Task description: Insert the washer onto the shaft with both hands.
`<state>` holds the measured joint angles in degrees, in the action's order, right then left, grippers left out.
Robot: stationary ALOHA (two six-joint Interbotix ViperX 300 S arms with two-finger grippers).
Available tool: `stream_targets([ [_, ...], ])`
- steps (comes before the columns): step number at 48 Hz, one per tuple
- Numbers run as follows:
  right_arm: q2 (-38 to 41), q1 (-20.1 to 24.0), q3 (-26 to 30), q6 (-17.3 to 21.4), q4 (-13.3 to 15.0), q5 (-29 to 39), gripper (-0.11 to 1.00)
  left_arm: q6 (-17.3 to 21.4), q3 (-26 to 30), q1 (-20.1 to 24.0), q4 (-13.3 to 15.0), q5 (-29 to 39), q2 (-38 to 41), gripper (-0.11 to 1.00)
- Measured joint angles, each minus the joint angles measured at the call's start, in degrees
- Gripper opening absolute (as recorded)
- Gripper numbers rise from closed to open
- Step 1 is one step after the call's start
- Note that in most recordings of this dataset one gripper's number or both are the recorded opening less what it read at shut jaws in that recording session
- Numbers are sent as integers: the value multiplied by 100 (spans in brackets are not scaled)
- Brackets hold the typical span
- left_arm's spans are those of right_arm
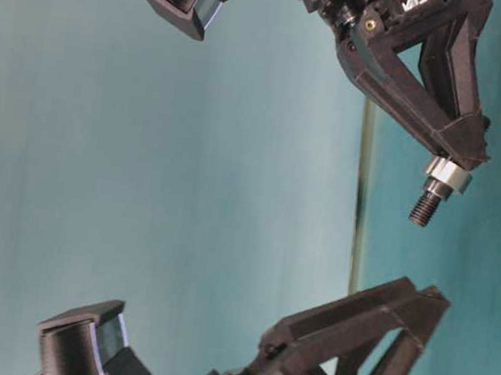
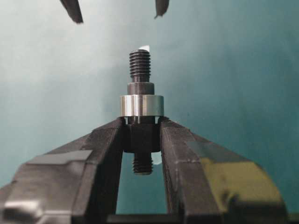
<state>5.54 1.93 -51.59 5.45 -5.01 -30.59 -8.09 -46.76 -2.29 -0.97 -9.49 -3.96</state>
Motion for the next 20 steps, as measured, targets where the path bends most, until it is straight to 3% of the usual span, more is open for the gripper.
stream_targets([
  [20, 0, -9, 0, 0, 0, 0, 0, 0, 0, 0, 0, -9, -97, 77],
])
